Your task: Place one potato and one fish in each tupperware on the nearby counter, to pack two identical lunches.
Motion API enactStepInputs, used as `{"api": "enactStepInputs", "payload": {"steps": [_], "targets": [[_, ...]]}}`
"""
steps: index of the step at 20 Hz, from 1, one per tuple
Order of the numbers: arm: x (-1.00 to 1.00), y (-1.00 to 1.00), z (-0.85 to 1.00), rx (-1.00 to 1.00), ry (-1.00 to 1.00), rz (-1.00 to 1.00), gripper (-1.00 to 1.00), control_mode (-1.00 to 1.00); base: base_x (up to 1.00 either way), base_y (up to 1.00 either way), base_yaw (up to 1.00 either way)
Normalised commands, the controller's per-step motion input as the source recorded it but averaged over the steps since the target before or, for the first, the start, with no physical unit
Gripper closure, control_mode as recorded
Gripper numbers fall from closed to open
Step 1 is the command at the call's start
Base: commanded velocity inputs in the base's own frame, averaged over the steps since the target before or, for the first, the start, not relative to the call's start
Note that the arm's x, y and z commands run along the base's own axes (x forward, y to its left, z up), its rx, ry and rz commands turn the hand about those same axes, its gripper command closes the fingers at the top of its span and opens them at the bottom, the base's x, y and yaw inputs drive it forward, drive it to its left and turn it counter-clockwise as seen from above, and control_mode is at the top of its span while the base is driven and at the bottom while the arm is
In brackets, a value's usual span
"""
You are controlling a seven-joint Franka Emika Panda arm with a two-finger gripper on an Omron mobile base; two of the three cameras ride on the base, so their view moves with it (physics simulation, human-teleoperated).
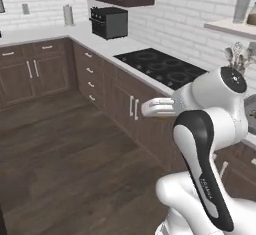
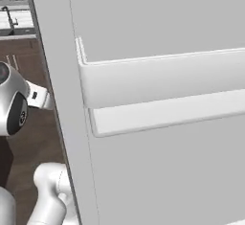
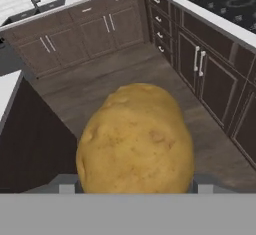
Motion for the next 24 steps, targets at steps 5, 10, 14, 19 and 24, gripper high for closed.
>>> {"api": "enactStepInputs", "payload": {"steps": [5, 10, 14, 19, 24], "targets": [[0.00, 0.00, 0.00, 0.00, 0.00, 0.00, 1.00, 1.00, 1.00, -0.04, -0.02], [0.00, 0.00, 0.00, 0.00, 0.00, 0.00, 1.00, 1.00, 1.00, 0.00, -0.22], [0.00, 0.00, 0.00, 0.00, 0.00, 0.00, 1.00, 1.00, 0.95, 0.00, -0.53], [0.00, 0.00, 0.00, 0.00, 0.00, 0.00, 1.00, 1.00, 0.22, 0.00, -0.87], [0.00, 0.00, 0.00, 0.00, 0.00, 0.00, 1.00, 1.00, 0.00, 0.00, -0.99]]}}
